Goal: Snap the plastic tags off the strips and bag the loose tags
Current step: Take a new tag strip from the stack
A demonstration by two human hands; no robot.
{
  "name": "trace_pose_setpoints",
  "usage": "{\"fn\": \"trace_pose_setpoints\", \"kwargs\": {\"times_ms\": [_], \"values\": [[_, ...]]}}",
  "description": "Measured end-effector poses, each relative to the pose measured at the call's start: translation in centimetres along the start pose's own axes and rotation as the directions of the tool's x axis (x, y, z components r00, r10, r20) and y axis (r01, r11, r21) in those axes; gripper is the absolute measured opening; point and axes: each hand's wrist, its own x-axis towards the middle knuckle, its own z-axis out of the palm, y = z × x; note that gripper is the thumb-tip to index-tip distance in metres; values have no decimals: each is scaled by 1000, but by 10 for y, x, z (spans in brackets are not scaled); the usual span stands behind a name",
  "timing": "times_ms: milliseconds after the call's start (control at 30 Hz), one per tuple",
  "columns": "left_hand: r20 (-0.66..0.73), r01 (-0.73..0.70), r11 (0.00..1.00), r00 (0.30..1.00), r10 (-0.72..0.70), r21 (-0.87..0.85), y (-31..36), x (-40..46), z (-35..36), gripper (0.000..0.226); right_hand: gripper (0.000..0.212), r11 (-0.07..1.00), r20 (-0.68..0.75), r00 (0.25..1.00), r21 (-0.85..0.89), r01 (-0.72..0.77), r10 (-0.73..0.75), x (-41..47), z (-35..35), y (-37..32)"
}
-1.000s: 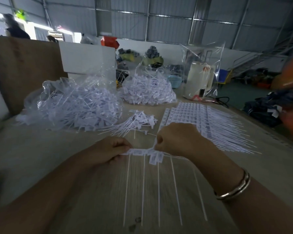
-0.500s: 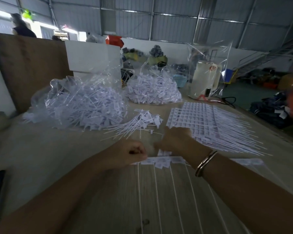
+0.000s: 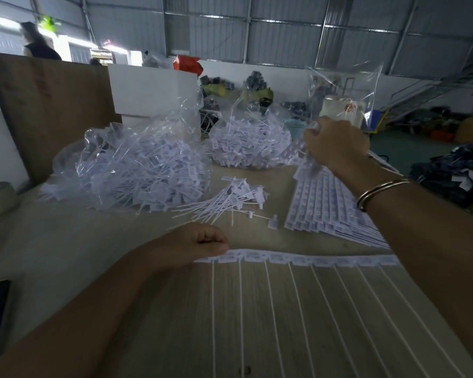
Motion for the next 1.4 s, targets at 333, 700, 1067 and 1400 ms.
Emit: {"fn": "trace_pose_setpoints", "kwargs": {"times_ms": [333, 700, 1067, 1400], "values": [[-118, -37, 957, 990, 74, 288, -5, 1, 10, 20, 46, 961, 580, 815, -226, 158, 3, -68, 65, 9], [-108, -27, 961, 992, 59, 275, -6, -2, 10, 17, 42, 995, -58, 997, 92, -46, 51, -38, 28, 25], [-89, -21, 960, 995, 48, 280, -6, 3, 12, 22, 44, 979, -172, 978, 185, -86, 118, -1, 18, 54], [-105, -18, 957, 993, 50, 291, -8, 3, 12, 19, 51, 978, 534, 828, -196, -72, 168, -49, 80, 32]]}}
